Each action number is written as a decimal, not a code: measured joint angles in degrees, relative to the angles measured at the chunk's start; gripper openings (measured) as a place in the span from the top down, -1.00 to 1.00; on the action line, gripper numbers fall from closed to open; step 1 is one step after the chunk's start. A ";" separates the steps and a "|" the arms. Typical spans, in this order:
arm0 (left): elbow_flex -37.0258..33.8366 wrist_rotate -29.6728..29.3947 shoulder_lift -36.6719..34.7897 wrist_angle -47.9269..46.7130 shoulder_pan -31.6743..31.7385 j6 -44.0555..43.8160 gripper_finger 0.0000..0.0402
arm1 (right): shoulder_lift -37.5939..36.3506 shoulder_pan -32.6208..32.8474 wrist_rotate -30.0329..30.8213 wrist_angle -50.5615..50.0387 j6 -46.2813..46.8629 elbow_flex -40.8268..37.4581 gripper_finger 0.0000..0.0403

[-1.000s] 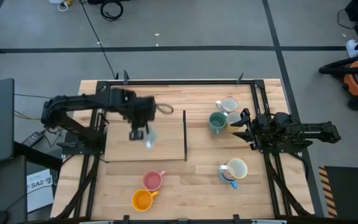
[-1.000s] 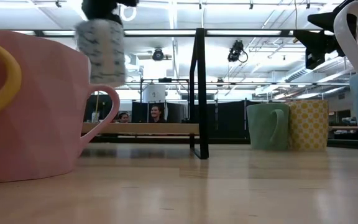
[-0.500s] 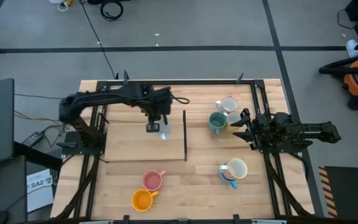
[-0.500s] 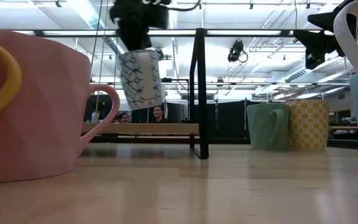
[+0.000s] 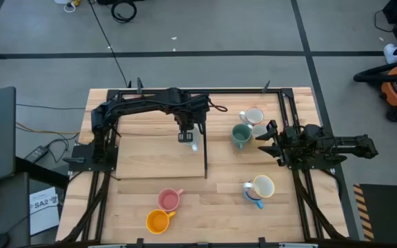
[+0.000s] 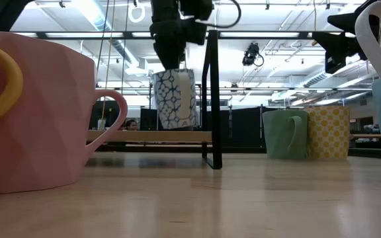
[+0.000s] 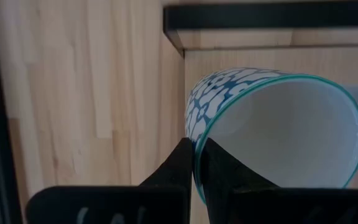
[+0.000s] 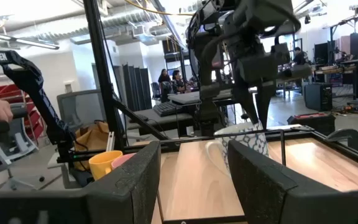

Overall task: Place coffee mugs
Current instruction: Put the blue patterned mug on the shelf, then put the green mug on the shelf

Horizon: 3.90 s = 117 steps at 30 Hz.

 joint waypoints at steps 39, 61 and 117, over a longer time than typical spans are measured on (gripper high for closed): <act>-0.07 0.08 1.90 0.14 0.79 -15.82 0.83 | 0.00 0.01 0.00 -0.02 -0.01 0.01 0.04; -0.09 0.10 1.86 0.42 0.79 -18.40 0.51 | 0.00 0.02 0.00 -0.02 -0.01 0.00 0.04; -0.11 -6.40 -18.70 -2.89 -13.36 -18.76 0.30 | 38.61 0.00 11.85 -25.14 7.89 33.93 0.04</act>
